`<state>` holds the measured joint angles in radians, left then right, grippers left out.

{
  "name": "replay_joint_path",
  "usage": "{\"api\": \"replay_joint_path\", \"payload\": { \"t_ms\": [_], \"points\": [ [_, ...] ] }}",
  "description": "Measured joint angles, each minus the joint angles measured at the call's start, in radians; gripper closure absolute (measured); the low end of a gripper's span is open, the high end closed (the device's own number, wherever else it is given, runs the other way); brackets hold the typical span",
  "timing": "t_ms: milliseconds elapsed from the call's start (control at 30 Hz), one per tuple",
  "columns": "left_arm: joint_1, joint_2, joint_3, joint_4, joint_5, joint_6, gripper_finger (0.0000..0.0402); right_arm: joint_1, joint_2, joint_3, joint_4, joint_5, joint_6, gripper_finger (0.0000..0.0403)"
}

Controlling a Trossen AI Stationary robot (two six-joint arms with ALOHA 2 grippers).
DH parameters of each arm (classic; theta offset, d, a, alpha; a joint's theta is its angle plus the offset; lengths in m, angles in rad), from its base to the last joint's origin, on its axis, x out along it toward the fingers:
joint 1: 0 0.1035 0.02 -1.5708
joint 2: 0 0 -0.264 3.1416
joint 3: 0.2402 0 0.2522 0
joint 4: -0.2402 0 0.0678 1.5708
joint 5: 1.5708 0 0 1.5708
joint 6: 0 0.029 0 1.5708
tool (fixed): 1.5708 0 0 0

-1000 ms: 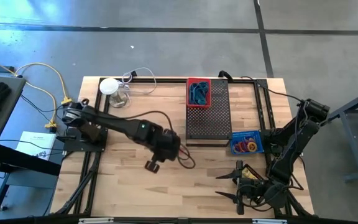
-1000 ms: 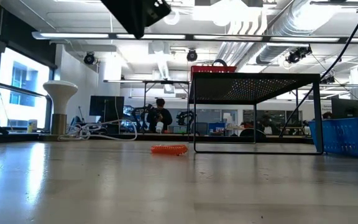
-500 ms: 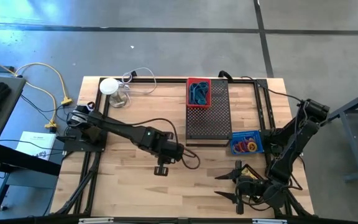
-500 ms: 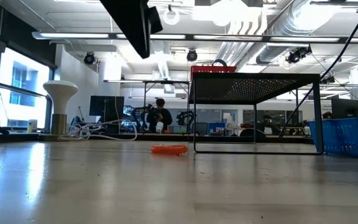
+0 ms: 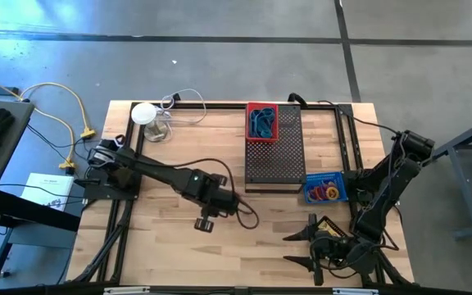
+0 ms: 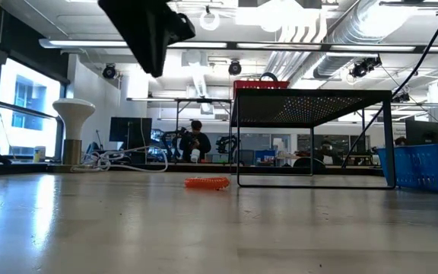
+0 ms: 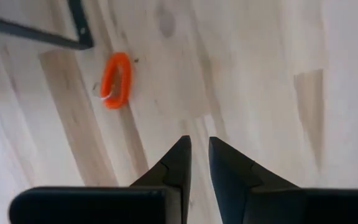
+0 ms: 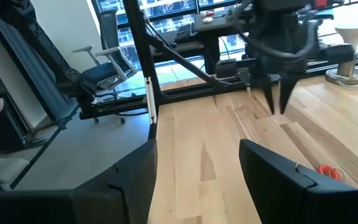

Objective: Pick & Place Office Desk Supplies
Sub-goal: Put the orange spring keychain into the blue basket

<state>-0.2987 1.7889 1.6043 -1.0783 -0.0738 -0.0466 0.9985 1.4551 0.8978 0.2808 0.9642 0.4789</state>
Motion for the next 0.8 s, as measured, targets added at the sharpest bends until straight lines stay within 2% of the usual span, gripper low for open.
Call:
{"api": "replay_joint_path", "payload": {
  "t_ms": [200, 300, 400, 600, 700, 800],
  "points": [
    [0.037, 0.006, 0.001, -0.001, 0.010, -0.011, 0.0351, 0.000, 0.000, 0.000, 0.000, 0.000, 0.000, 0.0188],
    [0.042, 0.010, -0.004, 0.002, 0.032, 0.076, 0.0337, 0.000, 0.000, 0.000, 0.000, 0.001, 0.000, 0.0188],
    [0.041, 0.019, -0.020, -0.002, 0.032, 0.118, 0.0304, 0.000, 0.000, 0.000, 0.000, 0.001, 0.000, 0.0188],
    [0.043, 0.041, -0.047, -0.001, 0.019, 0.211, 0.0211, 0.000, 0.000, 0.000, 0.000, 0.001, 0.000, 0.0188],
    [0.075, 0.034, -0.109, 0.057, 0.037, 0.263, 0.0185, 0.000, 0.000, 0.000, -0.001, 0.000, 0.000, 0.0188],
    [0.134, 0.019, -0.161, 0.127, 0.110, 0.263, 0.0176, 0.000, 0.005, 0.000, 0.001, 0.000, 0.017, 0.0188]
  ]
}}
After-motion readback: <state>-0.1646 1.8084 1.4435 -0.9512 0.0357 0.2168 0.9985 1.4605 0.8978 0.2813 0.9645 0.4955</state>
